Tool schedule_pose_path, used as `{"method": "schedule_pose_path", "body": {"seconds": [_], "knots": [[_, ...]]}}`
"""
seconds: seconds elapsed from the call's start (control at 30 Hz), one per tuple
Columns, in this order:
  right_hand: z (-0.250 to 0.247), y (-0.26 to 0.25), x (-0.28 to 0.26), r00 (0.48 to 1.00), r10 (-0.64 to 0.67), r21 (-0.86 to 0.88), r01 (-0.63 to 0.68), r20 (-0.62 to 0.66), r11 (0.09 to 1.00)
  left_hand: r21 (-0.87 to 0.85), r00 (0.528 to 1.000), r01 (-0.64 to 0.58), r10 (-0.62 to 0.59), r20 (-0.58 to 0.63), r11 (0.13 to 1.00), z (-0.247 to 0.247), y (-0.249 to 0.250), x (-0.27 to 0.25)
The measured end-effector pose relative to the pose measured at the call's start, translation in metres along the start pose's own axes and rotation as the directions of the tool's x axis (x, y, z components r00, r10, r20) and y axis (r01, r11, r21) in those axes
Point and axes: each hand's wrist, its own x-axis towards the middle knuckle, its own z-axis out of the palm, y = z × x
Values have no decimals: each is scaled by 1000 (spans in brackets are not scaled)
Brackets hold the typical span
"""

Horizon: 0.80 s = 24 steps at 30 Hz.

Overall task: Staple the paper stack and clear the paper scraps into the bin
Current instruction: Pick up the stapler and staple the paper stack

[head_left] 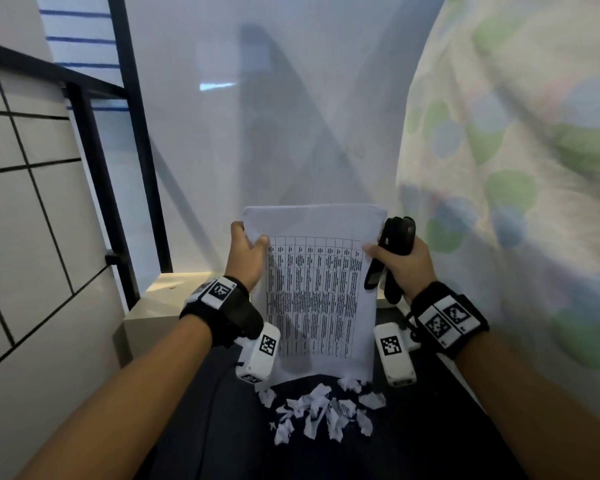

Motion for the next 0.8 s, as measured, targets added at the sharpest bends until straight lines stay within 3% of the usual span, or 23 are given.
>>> {"method": "schedule_pose_path", "body": {"seconds": [0.17,0.27,0.4,0.57,0.7,0.8], "knots": [[11,1,6,987,18,28,-14,-161,1000,-44,999,34,-32,34,998,-2,-4,3],[11,7,17,973,95,71,-82,-209,994,-52,997,49,-46,56,997,-3,-5,3],[11,15,27,966,167,106,-148,-198,983,-47,997,54,-51,62,997,1,-1,3],[8,14,34,973,115,118,-93,-200,989,-64,999,12,-9,43,998,0,1,10],[8,25,26,982,148,54,-142,-120,988,-6,995,51,-50,81,999,2,-9,0],[9,36,24,980,150,25,-148,-131,989,49,992,75,-80,101,996,5,-14,-6]]}}
